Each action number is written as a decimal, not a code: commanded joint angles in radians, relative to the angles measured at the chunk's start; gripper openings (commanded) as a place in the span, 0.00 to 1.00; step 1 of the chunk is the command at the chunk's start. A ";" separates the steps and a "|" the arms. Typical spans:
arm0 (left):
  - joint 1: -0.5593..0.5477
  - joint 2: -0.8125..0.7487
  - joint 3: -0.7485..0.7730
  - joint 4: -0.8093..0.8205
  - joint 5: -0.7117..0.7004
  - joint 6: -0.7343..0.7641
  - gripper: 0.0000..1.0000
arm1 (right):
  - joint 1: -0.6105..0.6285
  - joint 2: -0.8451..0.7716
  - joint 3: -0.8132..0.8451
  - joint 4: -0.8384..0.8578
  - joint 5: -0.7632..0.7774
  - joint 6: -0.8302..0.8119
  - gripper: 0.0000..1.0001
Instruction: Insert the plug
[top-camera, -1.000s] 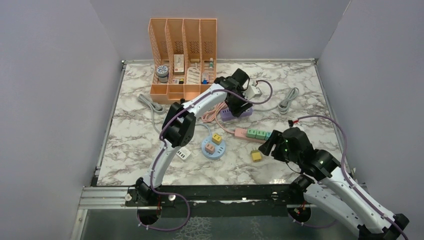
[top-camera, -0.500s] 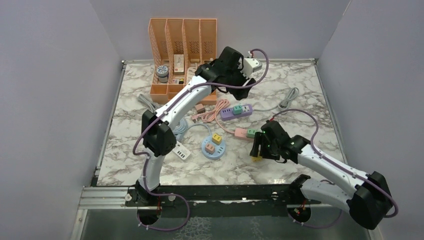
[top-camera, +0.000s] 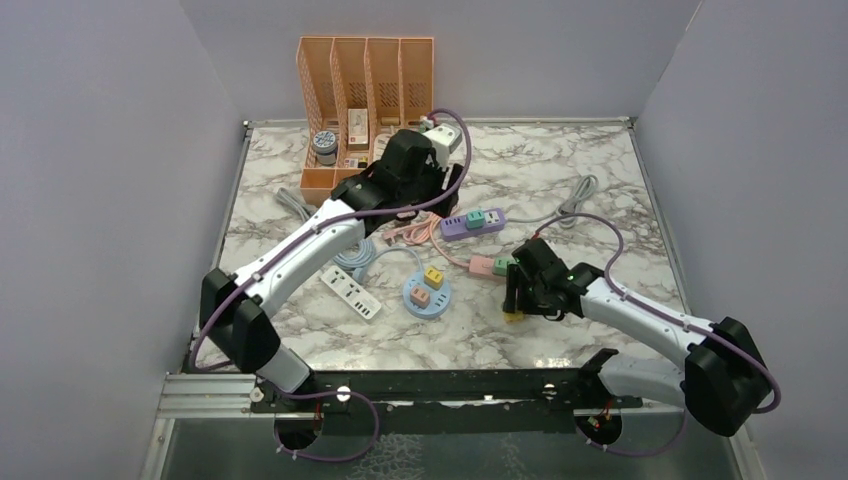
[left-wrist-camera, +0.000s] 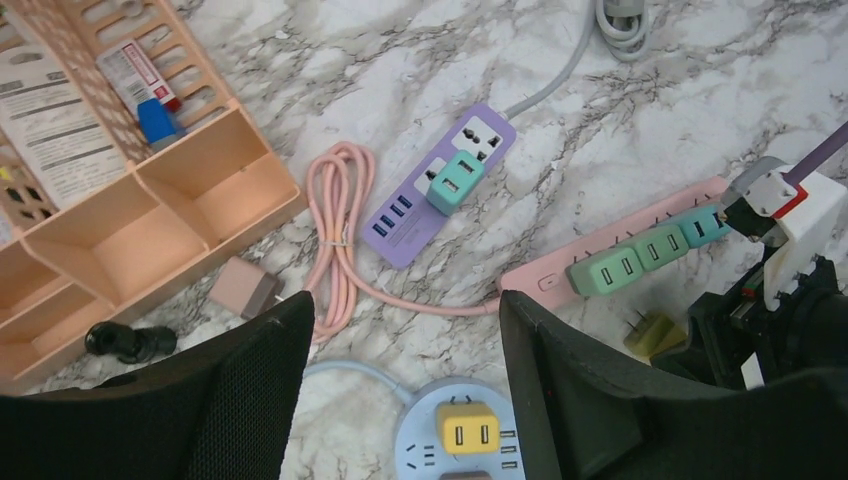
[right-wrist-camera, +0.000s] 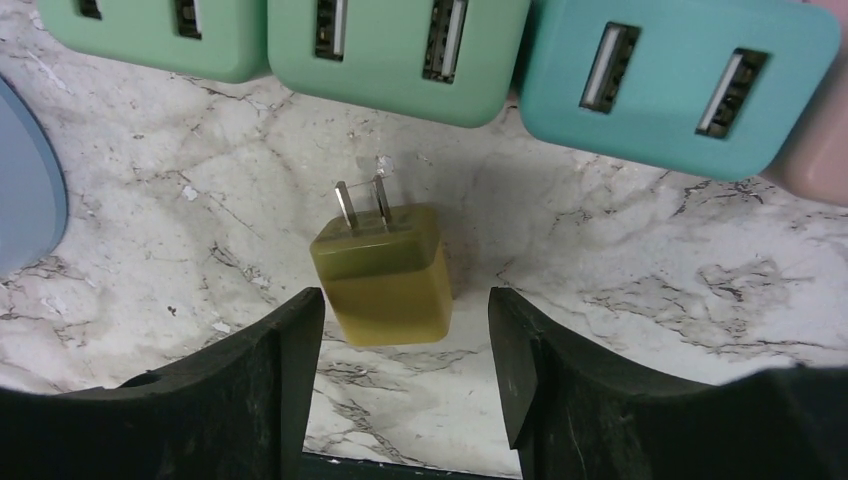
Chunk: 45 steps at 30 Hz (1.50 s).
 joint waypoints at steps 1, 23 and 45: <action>-0.001 -0.143 -0.118 0.172 -0.111 -0.087 0.70 | 0.007 0.032 0.022 0.042 0.014 -0.027 0.60; 0.011 -0.399 -0.399 0.283 0.153 -0.269 0.92 | 0.007 -0.073 0.097 0.199 -0.181 0.142 0.36; -0.321 -0.401 -0.554 0.785 -0.056 -0.265 0.79 | 0.007 -0.331 0.328 0.265 0.025 0.676 0.36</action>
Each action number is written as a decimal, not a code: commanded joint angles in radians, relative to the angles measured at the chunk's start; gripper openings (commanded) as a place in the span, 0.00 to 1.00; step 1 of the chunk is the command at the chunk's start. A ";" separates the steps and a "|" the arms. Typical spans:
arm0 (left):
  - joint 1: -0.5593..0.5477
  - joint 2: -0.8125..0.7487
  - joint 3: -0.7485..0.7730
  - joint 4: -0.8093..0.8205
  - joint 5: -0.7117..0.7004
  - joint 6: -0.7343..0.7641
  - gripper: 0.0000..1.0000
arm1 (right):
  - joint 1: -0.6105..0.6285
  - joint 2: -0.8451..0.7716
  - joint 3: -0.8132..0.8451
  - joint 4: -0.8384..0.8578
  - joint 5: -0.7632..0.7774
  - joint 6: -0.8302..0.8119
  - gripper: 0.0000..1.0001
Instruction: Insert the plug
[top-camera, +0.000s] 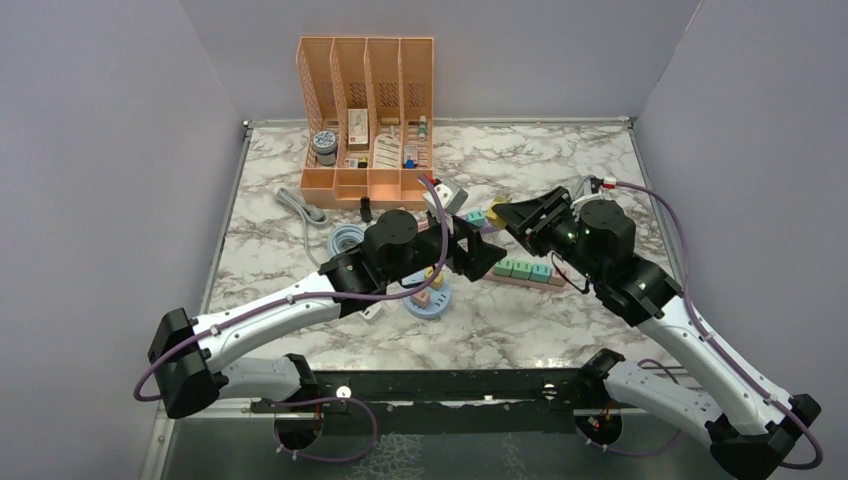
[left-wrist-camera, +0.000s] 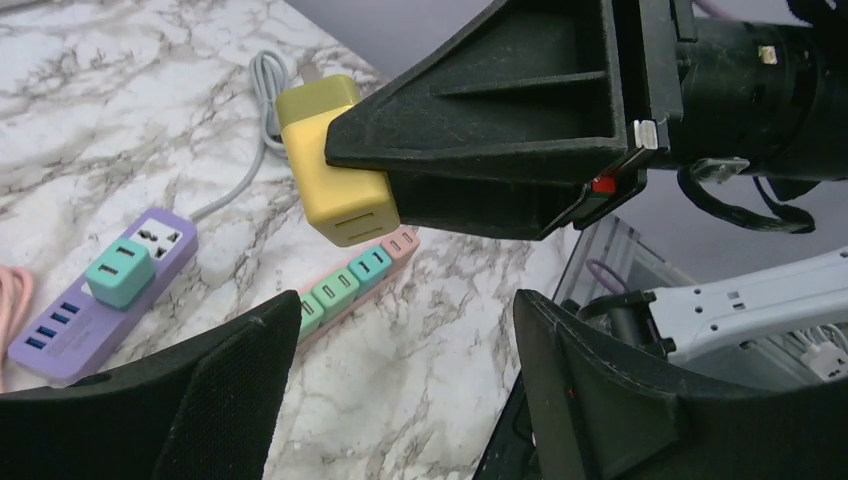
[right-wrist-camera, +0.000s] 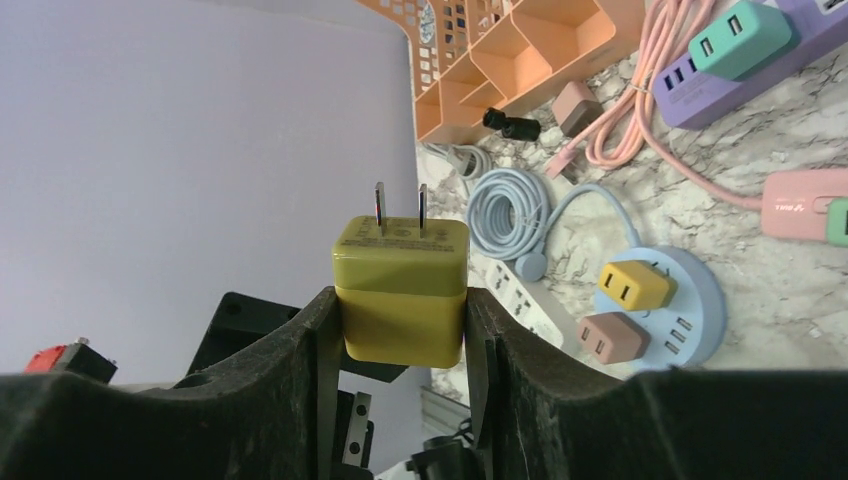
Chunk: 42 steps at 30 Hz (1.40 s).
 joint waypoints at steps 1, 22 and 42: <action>-0.043 -0.017 -0.024 0.189 -0.134 0.011 0.78 | 0.007 -0.052 -0.009 0.027 0.055 0.145 0.36; -0.078 0.047 0.025 0.385 -0.288 0.020 0.43 | 0.007 0.001 0.057 0.116 -0.137 0.248 0.36; -0.064 -0.036 0.040 -0.056 -0.428 0.197 0.00 | 0.007 -0.043 -0.001 -0.013 0.000 0.094 0.70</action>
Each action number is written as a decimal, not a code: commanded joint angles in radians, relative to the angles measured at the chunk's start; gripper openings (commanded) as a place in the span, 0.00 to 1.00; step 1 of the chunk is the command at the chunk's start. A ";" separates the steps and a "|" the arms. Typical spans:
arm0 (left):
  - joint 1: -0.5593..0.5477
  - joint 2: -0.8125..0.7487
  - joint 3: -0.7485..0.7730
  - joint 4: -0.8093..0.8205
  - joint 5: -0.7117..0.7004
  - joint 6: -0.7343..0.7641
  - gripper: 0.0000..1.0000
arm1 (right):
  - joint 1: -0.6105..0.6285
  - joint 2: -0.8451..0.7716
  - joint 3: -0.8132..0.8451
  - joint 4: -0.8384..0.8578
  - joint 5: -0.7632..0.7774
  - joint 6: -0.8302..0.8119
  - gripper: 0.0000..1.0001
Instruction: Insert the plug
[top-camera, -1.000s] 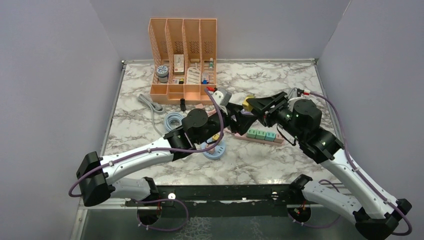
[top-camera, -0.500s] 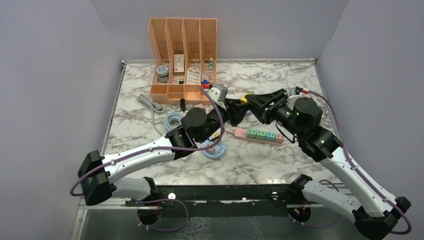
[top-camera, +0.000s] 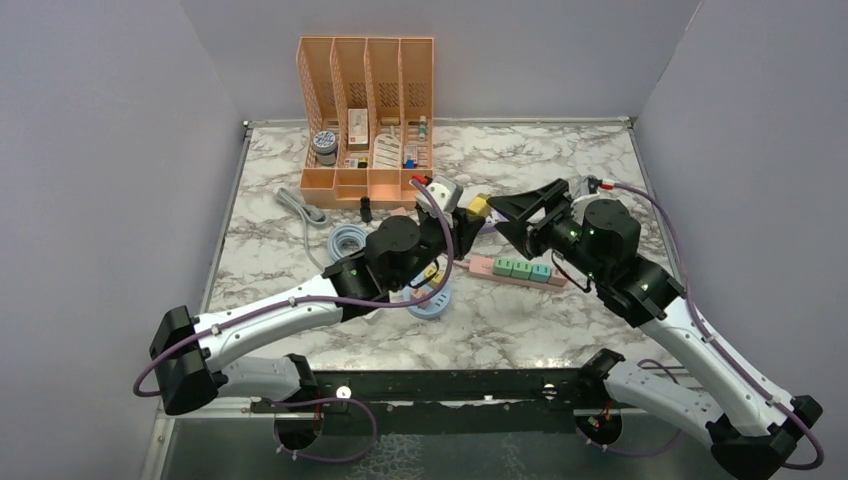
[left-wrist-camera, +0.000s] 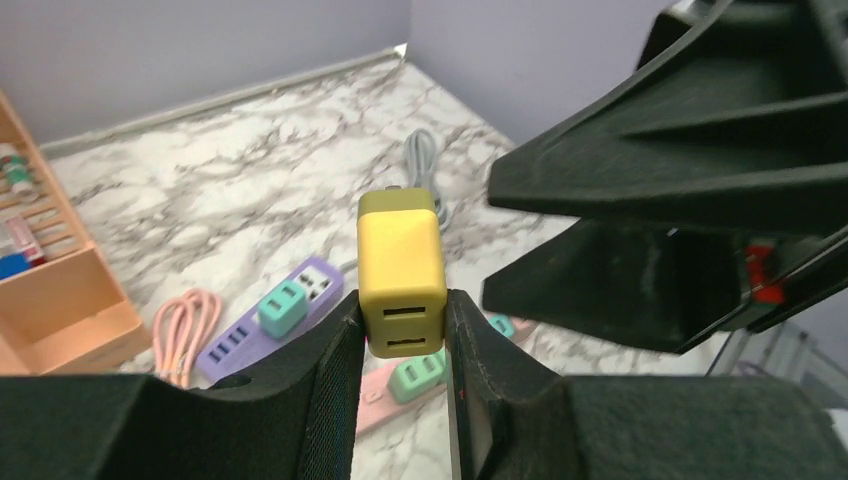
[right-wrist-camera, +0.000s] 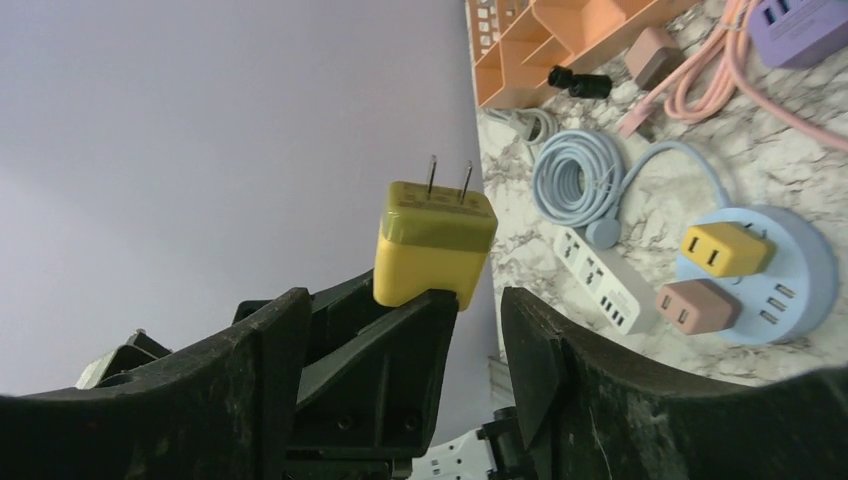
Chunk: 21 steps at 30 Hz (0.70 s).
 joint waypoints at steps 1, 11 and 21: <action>0.012 -0.058 0.047 -0.266 -0.060 0.029 0.00 | 0.005 -0.045 -0.011 -0.070 0.090 -0.077 0.71; 0.125 -0.116 0.097 -0.883 -0.144 -0.467 0.00 | 0.005 -0.116 -0.095 -0.142 0.120 -0.110 0.70; 0.477 -0.125 0.023 -1.116 0.059 -0.665 0.00 | 0.005 -0.207 -0.205 -0.293 0.116 -0.103 0.70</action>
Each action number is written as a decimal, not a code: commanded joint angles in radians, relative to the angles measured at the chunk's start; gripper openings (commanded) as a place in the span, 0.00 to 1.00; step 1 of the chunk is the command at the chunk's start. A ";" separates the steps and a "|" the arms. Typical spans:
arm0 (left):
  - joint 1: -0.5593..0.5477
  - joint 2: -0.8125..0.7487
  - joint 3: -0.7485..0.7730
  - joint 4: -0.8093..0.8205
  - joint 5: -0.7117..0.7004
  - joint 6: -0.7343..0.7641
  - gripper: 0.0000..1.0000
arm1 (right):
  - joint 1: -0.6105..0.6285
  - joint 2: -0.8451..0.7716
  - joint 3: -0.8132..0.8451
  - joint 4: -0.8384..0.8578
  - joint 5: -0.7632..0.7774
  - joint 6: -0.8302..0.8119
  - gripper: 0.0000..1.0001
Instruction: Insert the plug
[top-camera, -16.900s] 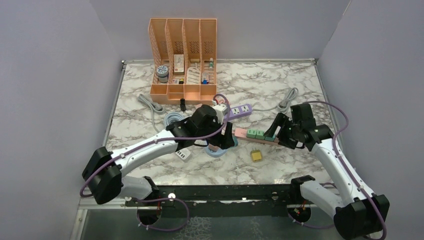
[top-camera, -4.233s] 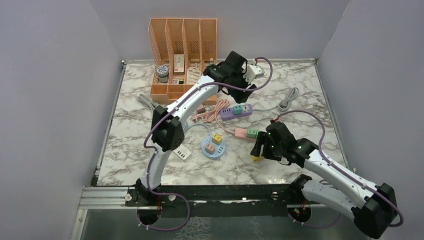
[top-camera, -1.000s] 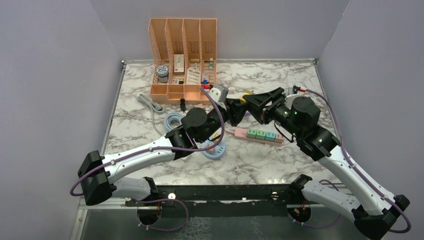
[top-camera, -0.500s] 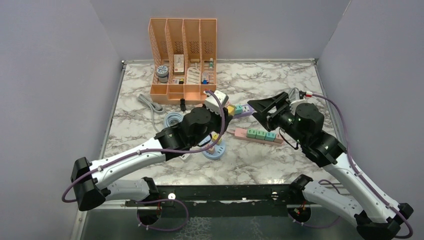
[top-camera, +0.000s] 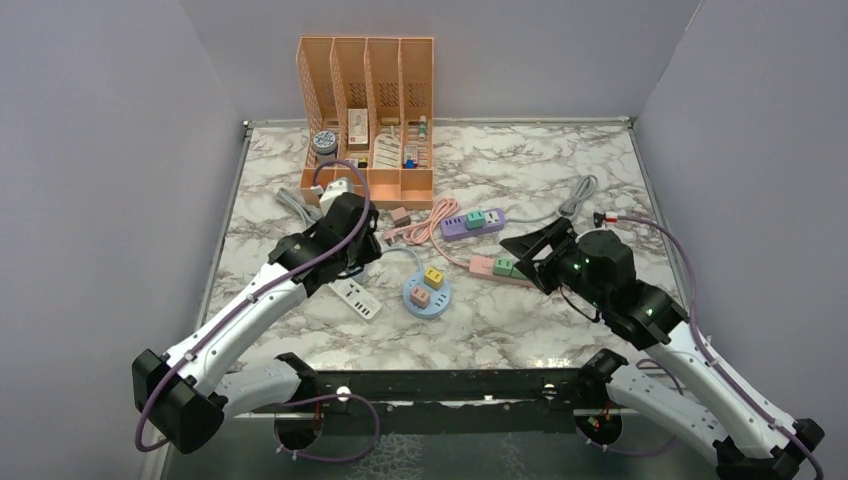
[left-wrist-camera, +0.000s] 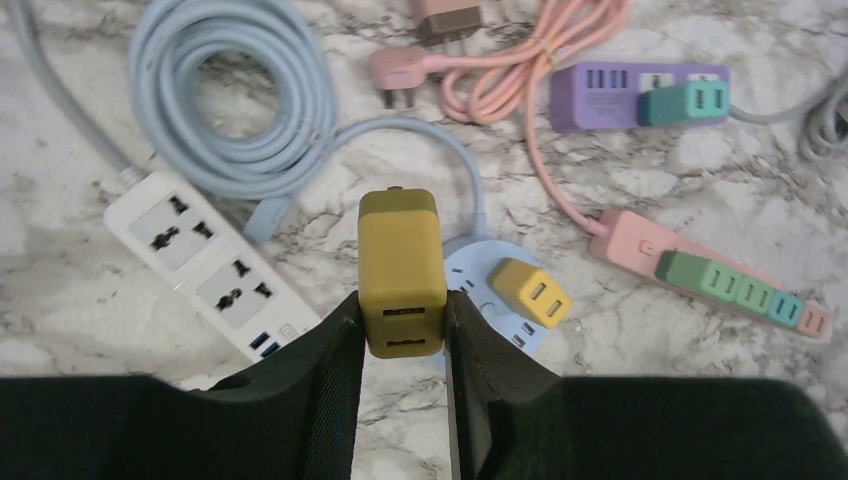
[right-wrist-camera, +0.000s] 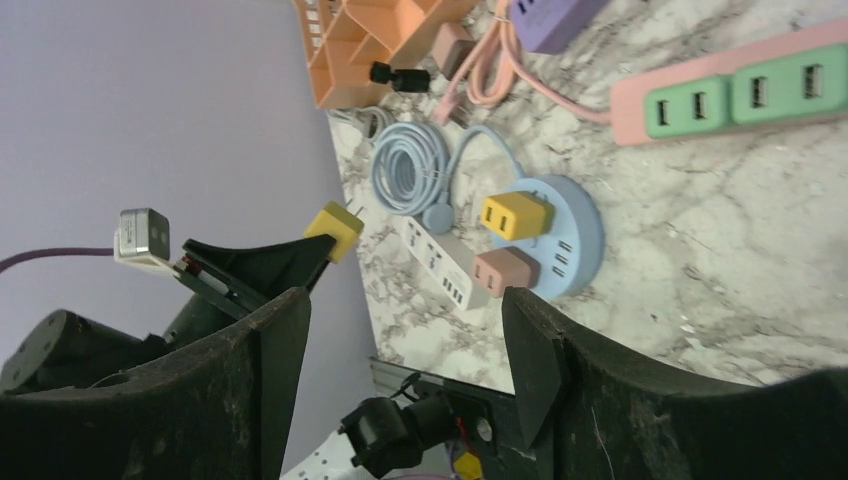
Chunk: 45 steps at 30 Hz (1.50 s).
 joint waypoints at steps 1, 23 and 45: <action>0.139 0.024 -0.011 -0.159 0.120 -0.097 0.00 | 0.005 -0.072 -0.052 -0.123 0.041 -0.010 0.70; 0.452 0.361 0.206 -0.408 0.230 -0.210 0.00 | 0.005 -0.223 -0.114 -0.358 0.138 -0.013 0.70; 0.491 0.423 0.166 -0.434 0.257 -0.278 0.00 | 0.004 -0.245 -0.111 -0.381 0.157 -0.024 0.70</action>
